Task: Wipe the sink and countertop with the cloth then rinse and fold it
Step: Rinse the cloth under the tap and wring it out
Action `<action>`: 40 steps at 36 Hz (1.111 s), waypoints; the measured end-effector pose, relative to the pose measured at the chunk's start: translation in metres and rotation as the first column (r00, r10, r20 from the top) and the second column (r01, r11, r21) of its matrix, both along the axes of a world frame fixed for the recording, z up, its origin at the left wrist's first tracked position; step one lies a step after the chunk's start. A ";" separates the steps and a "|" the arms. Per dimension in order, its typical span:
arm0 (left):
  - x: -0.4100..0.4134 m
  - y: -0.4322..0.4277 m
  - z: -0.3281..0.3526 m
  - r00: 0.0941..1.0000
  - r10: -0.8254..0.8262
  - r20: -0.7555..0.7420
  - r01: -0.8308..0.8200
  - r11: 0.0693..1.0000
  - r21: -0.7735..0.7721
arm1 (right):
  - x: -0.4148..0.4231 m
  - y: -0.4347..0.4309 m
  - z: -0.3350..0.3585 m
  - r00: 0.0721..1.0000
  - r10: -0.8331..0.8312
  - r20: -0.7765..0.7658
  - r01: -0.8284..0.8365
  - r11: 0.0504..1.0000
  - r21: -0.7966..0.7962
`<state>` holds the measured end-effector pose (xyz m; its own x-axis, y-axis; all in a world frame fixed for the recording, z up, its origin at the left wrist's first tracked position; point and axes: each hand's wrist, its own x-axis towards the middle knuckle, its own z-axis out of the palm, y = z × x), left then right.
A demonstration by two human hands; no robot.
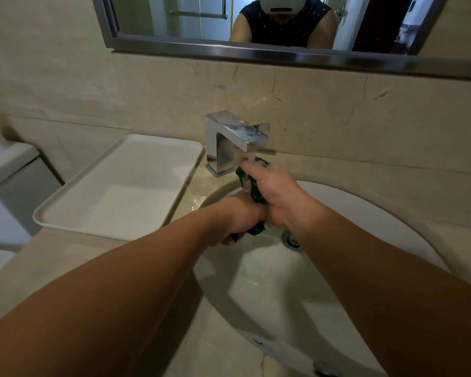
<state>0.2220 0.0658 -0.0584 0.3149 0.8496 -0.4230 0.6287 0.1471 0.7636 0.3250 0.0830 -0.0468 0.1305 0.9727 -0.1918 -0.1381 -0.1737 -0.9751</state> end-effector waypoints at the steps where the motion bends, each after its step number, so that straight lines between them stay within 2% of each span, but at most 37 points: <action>1: 0.001 -0.001 0.000 1.000 -0.003 -0.008 0.003 1.000 -0.003 | -0.001 0.001 0.000 0.999 -0.003 0.036 0.003 1.000 -0.004; 8: 0.004 -0.003 -0.005 1.000 -0.012 -0.020 0.012 1.000 -0.018 | -0.004 0.005 0.001 0.976 0.005 0.217 0.007 0.999 -0.054; 11: 0.006 -0.005 -0.005 0.999 -0.030 -0.028 0.029 0.999 -0.044 | -0.003 0.005 -0.002 0.969 0.009 0.245 0.014 0.996 -0.091; 15: 0.000 -0.004 -0.005 0.999 -0.017 0.046 0.021 0.995 -0.094 | 0.004 0.002 0.000 0.993 -0.026 0.117 0.047 0.982 -0.182; 18: -0.008 0.001 -0.009 0.986 0.032 0.164 -0.017 0.995 -0.097 | 0.013 0.000 0.004 0.998 -0.028 0.048 0.038 0.973 -0.229; 23: -0.019 0.011 -0.006 0.908 0.218 0.357 -0.201 0.976 -0.084 | 0.033 -0.004 0.005 1.000 -0.026 0.014 0.029 0.954 -0.300; 29: -0.028 0.015 0.005 0.854 0.223 0.469 -0.196 0.975 -0.107 | 0.045 -0.011 -0.006 1.000 -0.028 -0.007 0.024 0.950 -0.312; 36: -0.035 0.017 0.013 0.909 0.139 0.394 -0.117 0.990 -0.080 | 0.056 -0.011 -0.013 0.995 -0.102 -0.003 0.096 0.944 -0.314; 40: -0.033 0.022 0.022 0.986 0.090 0.143 -0.106 0.988 0.110 | 0.060 -0.014 -0.011 0.995 -0.099 0.032 0.104 0.949 -0.297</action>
<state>0.1887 0.0876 -0.0369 0.2759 0.9203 -0.2772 0.5040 0.1071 0.8571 0.3848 0.0686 -0.0583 0.2315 0.8528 -0.4681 -0.1548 -0.4428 -0.8832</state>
